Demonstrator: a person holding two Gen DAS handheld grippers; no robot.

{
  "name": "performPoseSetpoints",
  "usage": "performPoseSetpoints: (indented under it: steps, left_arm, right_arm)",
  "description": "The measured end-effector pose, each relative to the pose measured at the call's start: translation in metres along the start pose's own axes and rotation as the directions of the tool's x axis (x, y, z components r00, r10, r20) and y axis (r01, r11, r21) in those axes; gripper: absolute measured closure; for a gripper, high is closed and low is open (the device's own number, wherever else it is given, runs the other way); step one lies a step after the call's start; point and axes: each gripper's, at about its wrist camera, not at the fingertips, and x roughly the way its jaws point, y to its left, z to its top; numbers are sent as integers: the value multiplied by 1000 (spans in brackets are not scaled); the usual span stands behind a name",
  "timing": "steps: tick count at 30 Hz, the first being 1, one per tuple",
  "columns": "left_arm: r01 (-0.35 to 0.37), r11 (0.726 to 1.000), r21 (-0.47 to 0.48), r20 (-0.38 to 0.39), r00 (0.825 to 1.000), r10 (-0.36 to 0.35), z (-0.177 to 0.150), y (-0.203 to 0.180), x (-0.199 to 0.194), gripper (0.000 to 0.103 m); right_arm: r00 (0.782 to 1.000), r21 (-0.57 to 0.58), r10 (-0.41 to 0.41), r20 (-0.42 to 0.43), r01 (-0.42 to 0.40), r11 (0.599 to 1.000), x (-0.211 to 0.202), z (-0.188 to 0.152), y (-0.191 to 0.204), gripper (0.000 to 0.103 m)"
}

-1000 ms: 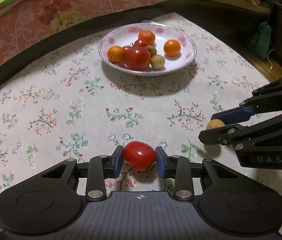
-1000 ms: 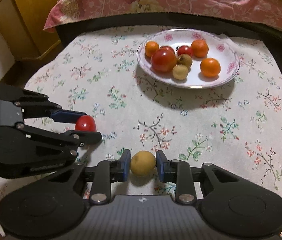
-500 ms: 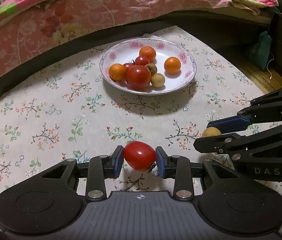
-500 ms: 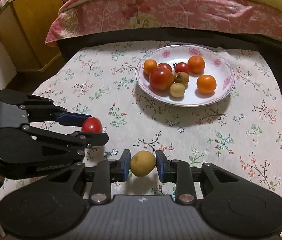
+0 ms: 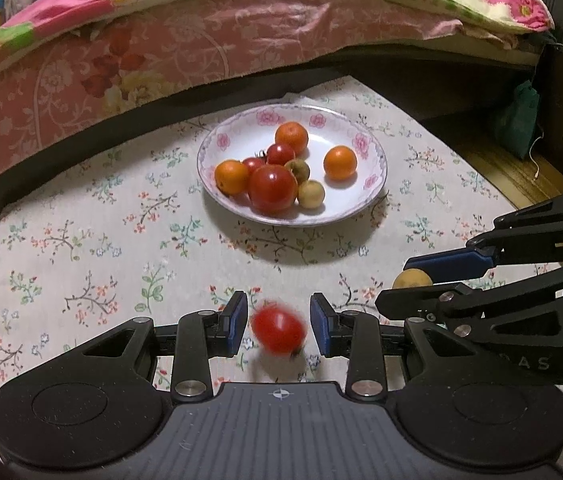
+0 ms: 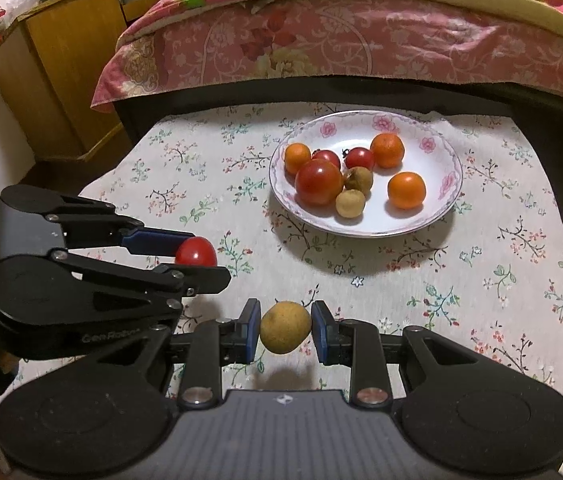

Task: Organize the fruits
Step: 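Lift the cherry tomato with the left tool while the right tool lifts the tan fruit toward the bowl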

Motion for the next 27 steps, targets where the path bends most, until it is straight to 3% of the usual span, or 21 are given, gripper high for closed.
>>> performPoseSetpoints:
  steps: [6, 13, 27]
  left_arm:
    - [0, 1000, 5, 8, 1000, 0, 4, 1, 0, 60]
    - [4, 999, -34, -66, 998, -6, -14, 9, 12, 59]
    - [-33, 998, -44, -96, 995, 29, -17, 14, 31, 57]
  right_arm:
    - [1000, 9, -7, 21, 7, 1000, -3, 6, -4, 75]
    - [1000, 21, -10, 18, 9, 1000, -3, 6, -8, 75]
    - [1000, 16, -6, -9, 6, 1000, 4, 3, -8, 75]
